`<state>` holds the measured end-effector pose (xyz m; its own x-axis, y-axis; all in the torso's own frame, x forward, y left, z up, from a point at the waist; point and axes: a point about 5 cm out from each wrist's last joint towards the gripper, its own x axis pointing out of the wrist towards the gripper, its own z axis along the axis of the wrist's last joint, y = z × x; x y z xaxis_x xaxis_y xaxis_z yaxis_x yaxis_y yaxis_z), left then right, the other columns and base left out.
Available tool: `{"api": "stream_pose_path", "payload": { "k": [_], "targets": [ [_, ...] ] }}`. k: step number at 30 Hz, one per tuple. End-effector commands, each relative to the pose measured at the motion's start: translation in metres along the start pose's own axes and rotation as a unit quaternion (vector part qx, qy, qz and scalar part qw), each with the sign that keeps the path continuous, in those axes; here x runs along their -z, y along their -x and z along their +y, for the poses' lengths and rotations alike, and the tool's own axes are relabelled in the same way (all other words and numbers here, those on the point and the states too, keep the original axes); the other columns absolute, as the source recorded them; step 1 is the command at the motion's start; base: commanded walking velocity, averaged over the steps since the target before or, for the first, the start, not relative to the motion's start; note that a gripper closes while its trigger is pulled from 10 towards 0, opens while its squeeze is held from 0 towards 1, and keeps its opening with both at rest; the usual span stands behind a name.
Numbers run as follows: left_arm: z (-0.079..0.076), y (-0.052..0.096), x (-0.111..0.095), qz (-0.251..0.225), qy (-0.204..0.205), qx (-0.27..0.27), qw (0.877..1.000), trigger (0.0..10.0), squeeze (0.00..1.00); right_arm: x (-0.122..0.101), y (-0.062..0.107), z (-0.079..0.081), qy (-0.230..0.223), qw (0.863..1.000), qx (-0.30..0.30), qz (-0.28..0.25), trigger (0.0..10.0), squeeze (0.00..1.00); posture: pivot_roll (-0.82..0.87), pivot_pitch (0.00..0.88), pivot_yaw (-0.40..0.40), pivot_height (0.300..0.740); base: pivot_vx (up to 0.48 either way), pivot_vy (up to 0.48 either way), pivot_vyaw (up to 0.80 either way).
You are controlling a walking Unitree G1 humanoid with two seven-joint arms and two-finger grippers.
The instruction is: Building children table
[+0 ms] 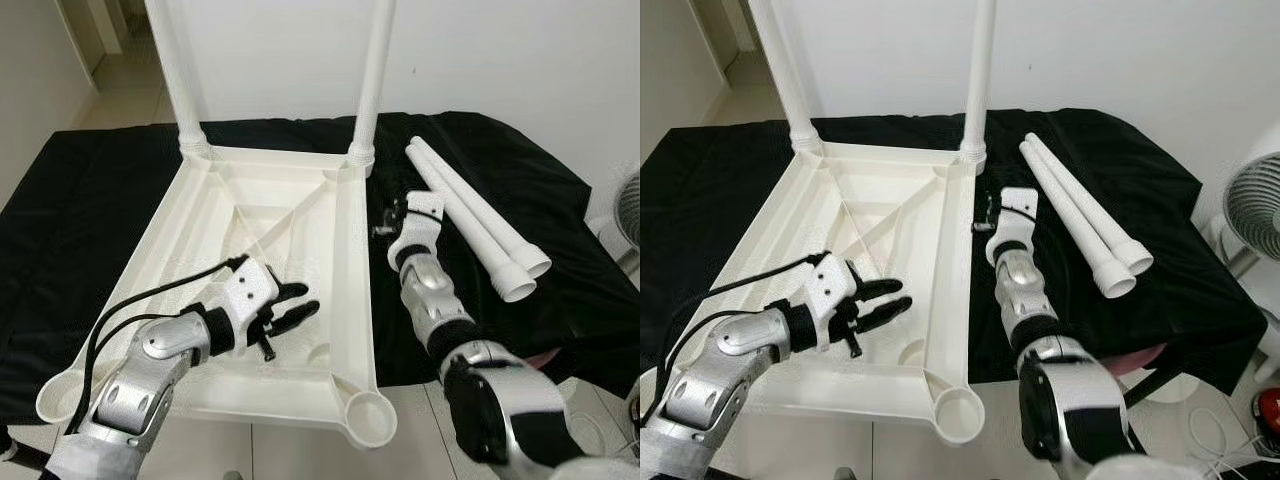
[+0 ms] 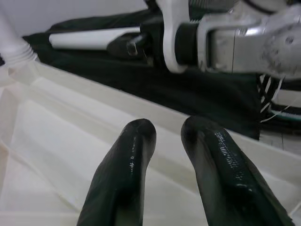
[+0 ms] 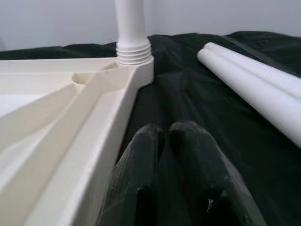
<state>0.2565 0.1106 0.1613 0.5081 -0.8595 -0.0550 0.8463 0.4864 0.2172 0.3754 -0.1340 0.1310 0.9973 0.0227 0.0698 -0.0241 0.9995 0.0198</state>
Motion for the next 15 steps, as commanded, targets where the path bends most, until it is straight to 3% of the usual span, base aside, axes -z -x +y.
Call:
{"api": "stream_pose_path", "payload": {
  "k": [1,5,6,8,9,15],
  "targets": [
    [0.005,0.002,-0.004,-0.007,0.008,-0.044,0.999,10.0,0.00,-0.003,0.002,0.000,0.008,1.000,-0.003,-0.017,10.0,0.00,-0.04,0.000,0.005,0.740,0.000,0.000,0.00],
    [-0.002,0.004,-0.006,-0.013,0.023,-0.003,1.000,10.0,0.00,0.004,0.014,-0.009,0.021,0.999,0.006,-0.031,10.0,0.00,-0.04,0.000,-0.003,0.740,0.000,0.000,0.00],
    [-0.004,0.005,-0.005,-0.012,0.023,0.010,1.000,10.0,0.46,0.006,0.018,-0.012,0.020,0.999,0.010,-0.035,10.0,0.00,-0.04,0.000,-0.003,0.740,0.000,0.000,0.00],
    [-0.006,0.006,-0.004,-0.011,0.022,0.018,1.000,10.0,0.46,0.006,0.020,-0.015,0.018,0.999,0.013,-0.036,10.0,0.00,-0.04,0.000,-0.003,0.740,0.000,0.000,0.00],
    [-0.011,0.008,-0.002,-0.006,0.023,0.047,0.999,10.0,1.00,0.008,0.029,-0.022,0.016,0.999,0.021,-0.047,10.0,0.00,-0.04,0.000,-0.011,0.740,0.000,0.000,0.00],
    [-0.016,0.010,0.005,0.017,0.024,0.087,0.996,10.0,1.00,0.009,0.043,-0.030,0.022,0.998,0.027,-0.061,10.0,0.00,-0.05,0.000,-0.019,0.740,0.000,0.000,0.00]
  ]
}}
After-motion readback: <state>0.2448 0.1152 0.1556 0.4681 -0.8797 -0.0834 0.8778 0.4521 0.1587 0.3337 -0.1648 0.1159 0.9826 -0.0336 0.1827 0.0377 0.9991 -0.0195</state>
